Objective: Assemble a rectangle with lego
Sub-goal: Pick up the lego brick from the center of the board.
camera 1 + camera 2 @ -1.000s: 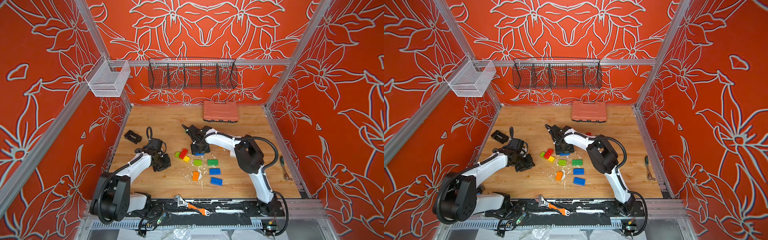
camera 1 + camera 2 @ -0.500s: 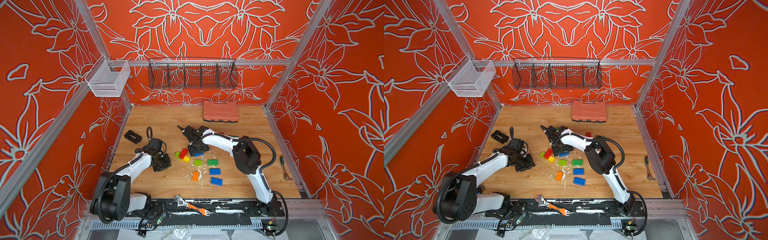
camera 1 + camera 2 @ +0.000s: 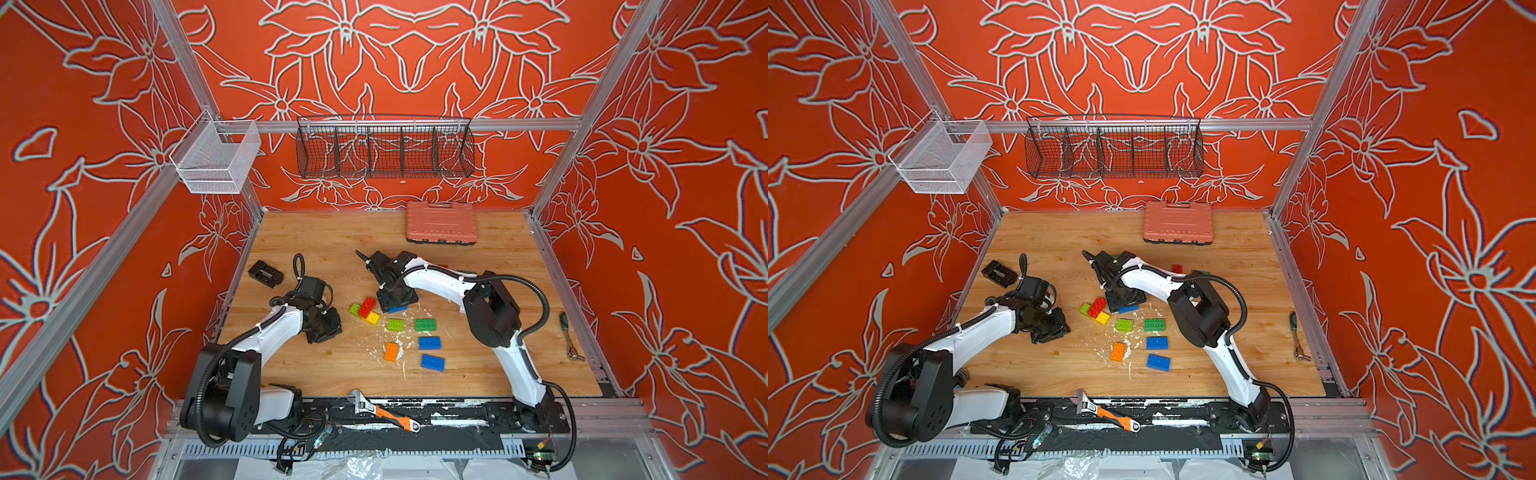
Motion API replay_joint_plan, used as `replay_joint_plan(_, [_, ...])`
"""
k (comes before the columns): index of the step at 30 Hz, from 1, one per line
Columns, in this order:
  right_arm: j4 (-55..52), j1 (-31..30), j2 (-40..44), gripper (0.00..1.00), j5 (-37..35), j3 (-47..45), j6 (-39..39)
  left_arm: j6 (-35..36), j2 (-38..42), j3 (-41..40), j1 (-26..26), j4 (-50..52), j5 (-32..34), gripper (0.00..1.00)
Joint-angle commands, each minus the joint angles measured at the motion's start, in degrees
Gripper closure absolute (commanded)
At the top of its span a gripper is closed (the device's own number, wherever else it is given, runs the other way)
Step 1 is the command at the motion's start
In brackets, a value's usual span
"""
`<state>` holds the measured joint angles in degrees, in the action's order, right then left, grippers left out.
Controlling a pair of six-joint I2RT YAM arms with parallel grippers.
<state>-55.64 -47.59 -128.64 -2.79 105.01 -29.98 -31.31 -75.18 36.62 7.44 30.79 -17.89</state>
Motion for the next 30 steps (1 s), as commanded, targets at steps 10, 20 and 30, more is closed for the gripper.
replay_joint_plan(10, [-0.53,-0.1,4.84,0.46,1.34,0.9,14.56,0.56,0.97,0.04,-0.5,1.81,0.18,0.74])
replay_joint_plan(20, [-4.92,-3.08,3.42,0.51,8.48,7.81,25.19,0.11,2.18,0.03,-0.56,3.22,1.1,0.73])
replay_joint_plan(30, [-12.51,-5.85,-3.43,0.51,8.94,16.86,29.2,-0.2,3.54,0.82,-0.7,4.98,2.22,0.73])
